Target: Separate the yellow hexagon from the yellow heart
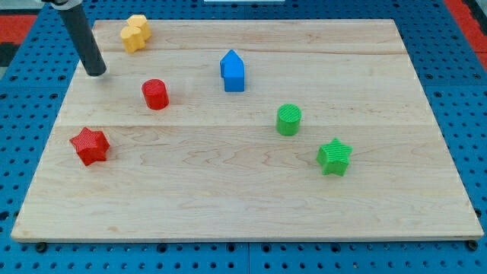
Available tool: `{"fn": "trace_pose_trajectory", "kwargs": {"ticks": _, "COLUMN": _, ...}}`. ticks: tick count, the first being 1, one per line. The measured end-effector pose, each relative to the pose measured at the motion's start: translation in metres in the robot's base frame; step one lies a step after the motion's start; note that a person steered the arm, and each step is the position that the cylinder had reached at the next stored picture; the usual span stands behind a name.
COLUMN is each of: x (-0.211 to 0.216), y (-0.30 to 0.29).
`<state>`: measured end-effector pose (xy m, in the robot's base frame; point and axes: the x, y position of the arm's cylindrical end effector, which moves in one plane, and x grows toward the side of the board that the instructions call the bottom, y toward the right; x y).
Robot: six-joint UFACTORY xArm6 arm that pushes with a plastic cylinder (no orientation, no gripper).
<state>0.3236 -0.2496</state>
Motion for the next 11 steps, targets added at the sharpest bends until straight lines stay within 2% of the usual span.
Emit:
{"fn": "trace_pose_trajectory", "kwargs": {"ticks": 4, "x": -0.115, "y": -0.006}}
{"fn": "trace_pose_trajectory", "kwargs": {"ticks": 5, "x": -0.123, "y": 0.006}}
{"fn": "trace_pose_trajectory", "kwargs": {"ticks": 9, "x": -0.120, "y": 0.111}}
{"fn": "trace_pose_trajectory", "kwargs": {"ticks": 11, "x": -0.132, "y": 0.122}}
